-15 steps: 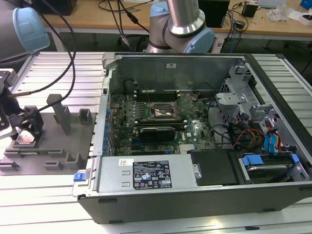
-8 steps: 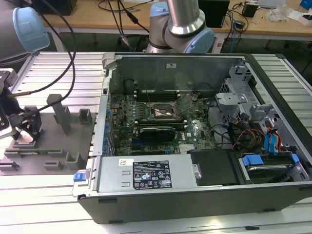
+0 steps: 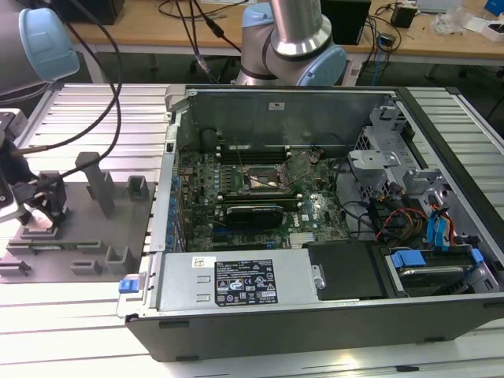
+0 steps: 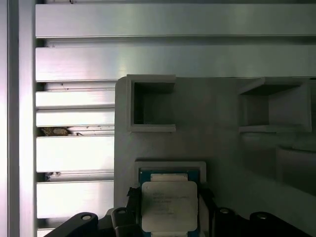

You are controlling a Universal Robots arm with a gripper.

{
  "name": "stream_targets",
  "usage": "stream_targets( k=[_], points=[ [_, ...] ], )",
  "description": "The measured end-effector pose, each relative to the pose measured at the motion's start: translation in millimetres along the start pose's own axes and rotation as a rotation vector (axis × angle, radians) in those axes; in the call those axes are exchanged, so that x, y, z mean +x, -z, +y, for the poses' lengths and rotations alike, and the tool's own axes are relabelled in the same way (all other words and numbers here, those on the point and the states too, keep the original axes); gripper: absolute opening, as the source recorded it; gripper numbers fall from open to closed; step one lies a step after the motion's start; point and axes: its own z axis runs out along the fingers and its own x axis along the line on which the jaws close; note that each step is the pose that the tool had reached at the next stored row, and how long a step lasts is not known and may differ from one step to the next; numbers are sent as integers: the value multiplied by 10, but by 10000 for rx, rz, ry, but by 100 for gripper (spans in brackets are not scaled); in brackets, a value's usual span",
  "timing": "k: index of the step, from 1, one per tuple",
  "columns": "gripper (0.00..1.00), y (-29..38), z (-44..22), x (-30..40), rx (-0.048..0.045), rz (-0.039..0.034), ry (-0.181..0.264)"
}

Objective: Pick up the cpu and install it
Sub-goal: 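Pick up the cpu and move it towards the insertion slot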

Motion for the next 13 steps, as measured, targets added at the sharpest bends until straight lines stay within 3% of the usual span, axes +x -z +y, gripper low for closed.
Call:
stream_targets(
  k=[9,10,13],
  points=[
    [55,143,6,-4,-1,-1,0],
    [55,217,9,-7,-1,0,1],
    [55,266,13,-8,-1,-1,0]
  ],
)
